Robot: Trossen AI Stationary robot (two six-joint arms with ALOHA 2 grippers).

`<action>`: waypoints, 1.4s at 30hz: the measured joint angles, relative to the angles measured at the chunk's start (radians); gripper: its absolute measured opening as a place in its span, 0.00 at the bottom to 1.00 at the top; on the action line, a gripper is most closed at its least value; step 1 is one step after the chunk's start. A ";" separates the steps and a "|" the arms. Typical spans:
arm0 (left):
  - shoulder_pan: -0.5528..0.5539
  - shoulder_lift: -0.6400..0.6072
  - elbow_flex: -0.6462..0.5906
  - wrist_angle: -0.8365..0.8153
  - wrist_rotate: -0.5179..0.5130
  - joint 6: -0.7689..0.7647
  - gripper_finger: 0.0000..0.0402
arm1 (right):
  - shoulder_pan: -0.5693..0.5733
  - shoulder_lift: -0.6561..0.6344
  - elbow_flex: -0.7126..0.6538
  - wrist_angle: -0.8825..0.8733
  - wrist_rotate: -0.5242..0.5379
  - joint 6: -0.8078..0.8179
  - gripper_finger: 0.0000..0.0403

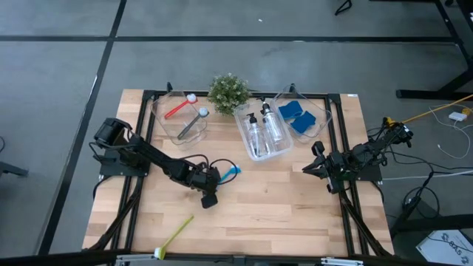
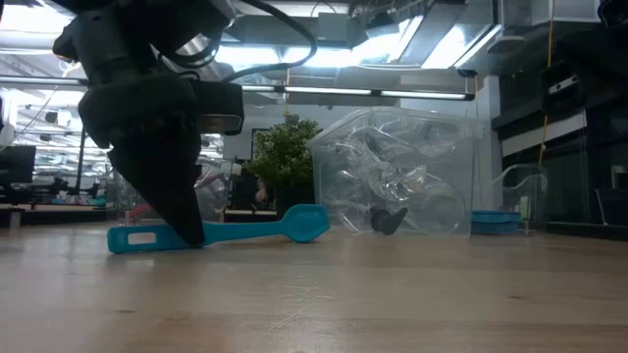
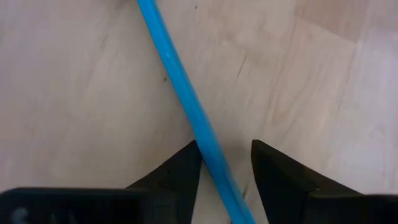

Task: Pick & Place Kitchen Sink Supplies
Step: Put the blue dish brush into the left transparent bin

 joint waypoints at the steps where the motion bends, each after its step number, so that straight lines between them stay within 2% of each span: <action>1: 0.000 -0.001 0.000 -0.001 -0.004 0.000 0.32 | 0.000 0.000 0.000 0.000 0.000 0.000 0.08; 7: 0.002 -0.010 -0.002 -0.008 -0.022 -0.002 0.08 | 0.000 0.000 0.000 0.000 0.000 0.000 0.08; 9: 0.002 -0.009 -0.002 0.006 -0.022 -0.002 0.04 | 0.000 0.000 0.000 0.000 0.000 0.000 0.08; 18: 0.000 -0.018 -0.002 -0.001 -0.048 0.000 0.04 | 0.000 0.000 0.000 0.000 0.000 0.000 0.08; 23: -0.004 -0.057 -0.005 -0.054 -0.142 0.014 0.04 | 0.000 0.000 0.000 0.000 0.000 0.000 0.08; 42: -0.027 -0.339 -0.004 -0.255 -0.373 0.010 0.04 | 0.000 0.000 0.000 0.000 0.000 0.000 0.08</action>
